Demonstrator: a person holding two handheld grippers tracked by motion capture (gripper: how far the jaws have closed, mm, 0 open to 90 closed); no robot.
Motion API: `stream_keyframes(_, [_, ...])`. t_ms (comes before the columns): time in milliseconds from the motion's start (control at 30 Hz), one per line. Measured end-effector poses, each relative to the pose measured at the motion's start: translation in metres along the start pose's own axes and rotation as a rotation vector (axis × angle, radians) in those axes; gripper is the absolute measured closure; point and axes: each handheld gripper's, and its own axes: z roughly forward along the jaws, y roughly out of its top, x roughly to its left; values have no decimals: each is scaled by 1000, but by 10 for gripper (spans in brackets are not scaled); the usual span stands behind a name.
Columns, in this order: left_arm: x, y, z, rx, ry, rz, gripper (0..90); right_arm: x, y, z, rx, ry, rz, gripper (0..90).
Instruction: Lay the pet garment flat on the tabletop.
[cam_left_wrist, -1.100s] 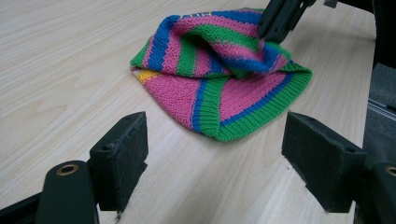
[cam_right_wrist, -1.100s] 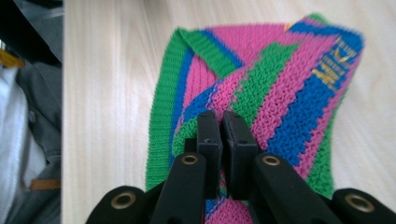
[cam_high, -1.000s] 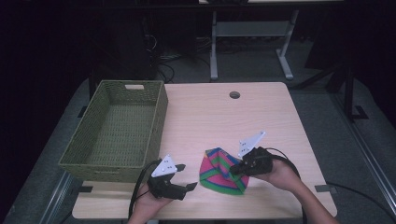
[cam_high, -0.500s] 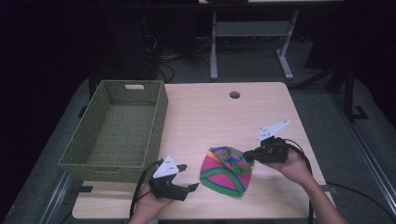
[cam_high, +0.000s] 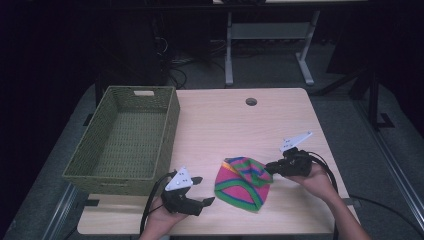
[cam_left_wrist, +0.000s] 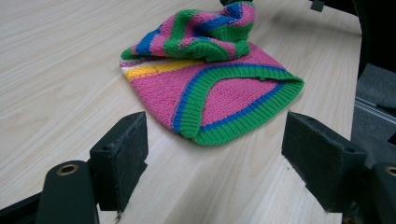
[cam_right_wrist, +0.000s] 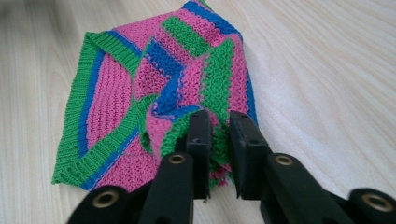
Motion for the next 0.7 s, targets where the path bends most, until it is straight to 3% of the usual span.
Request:
stream_keyframes(133, [-1,5,4,0,-13,6,233,-2,-4,-1,-11,40,29,698])
stream_keyframes(333, [-2,17,17,43,-33,66,281,-1,-11,-7,-44,43,54,620])
stream_keyframes(600, [5,36,44,56,-43,110,328,3,-12,-16,-64,51,41,586])
stream_keyframes(700, [11,40,56,67,-60,108,346,2,-15,-17,-60,56,43,581])
